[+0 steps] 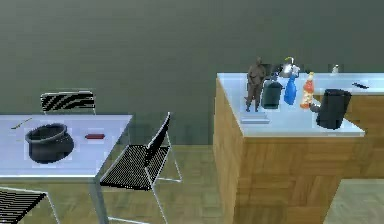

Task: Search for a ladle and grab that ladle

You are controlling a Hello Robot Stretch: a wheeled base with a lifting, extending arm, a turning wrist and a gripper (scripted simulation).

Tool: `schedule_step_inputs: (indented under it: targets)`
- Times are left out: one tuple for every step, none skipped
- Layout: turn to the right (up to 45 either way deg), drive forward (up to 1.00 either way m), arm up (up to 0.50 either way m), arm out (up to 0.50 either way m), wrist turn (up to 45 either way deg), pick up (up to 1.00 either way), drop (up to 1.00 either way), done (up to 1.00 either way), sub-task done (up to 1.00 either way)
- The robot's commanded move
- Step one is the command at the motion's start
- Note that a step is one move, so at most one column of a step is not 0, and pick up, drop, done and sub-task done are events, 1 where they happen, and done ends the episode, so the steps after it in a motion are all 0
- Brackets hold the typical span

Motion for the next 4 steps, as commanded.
schedule_step_inputs:
  targets:
    - [24.0,0.00,0.00,0.00,0.0,0.00,0.00,0.00,0.00]
    - [0.0,0.35,0.00,0.00,0.0,0.00,0.00,0.00,0.00]
    - [-45.0,0.00,0.00,0.00,0.0,0.00,0.00,0.00,0.00]
    - [-33.0,0.00,0.00,0.00,0.0,0.00,0.00,0.00,0.00]
